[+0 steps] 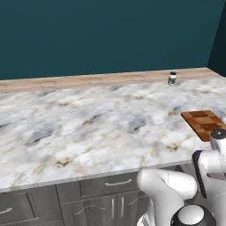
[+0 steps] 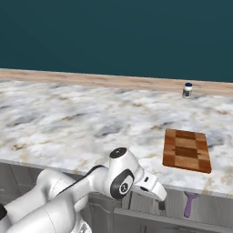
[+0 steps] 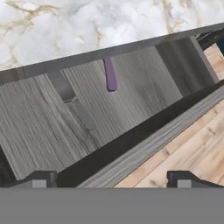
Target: Open the drawer on the right and place the cutting tools on the cutting board.
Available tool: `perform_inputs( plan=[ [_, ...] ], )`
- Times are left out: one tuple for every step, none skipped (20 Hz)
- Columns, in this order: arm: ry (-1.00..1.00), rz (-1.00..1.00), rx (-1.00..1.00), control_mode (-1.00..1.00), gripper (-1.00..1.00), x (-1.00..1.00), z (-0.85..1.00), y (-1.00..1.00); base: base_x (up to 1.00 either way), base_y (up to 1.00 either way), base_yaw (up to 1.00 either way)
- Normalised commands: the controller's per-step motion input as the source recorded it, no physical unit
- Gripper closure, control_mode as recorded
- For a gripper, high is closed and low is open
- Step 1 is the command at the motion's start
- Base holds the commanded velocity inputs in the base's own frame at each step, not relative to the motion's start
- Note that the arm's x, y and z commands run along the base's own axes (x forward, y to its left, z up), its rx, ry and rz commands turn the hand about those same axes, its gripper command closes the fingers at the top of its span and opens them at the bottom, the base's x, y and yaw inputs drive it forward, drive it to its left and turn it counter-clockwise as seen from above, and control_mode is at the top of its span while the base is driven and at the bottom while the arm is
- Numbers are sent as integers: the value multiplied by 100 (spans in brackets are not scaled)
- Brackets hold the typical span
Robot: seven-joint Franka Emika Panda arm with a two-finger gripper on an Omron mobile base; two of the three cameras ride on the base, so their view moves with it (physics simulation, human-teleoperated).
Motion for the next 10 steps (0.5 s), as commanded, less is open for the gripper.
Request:
perform_inputs(
  plan=[
    [0, -2, 0, -100, -100, 18, -15, -19, 0, 0, 0],
    [0, 0, 0, -100, -100, 16, -11, -20, 0, 0, 0],
    [0, 0, 0, -100, -100, 15, -9, -23, 0, 0, 0],
    [0, 0, 0, -100, -100, 14, -6, -24, 0, 0, 0],
    [0, 0, 0, -100, -100, 11, -5, -24, 0, 0, 0],
    [1, 0, 0, -100, -100, 14, -5, -25, 0, 0, 0],
    [1, 0, 0, -100, -100, 14, -5, -24, 0, 0, 0],
    [3, 0, 0, -100, -100, 15, -6, -24, 0, 0, 0],
    [3, 0, 0, -100, -100, 14, -8, -21, 0, 0, 0],
    [3, 0, 0, -100, -100, 8, -11, -20, 0, 0, 0]
  ],
)
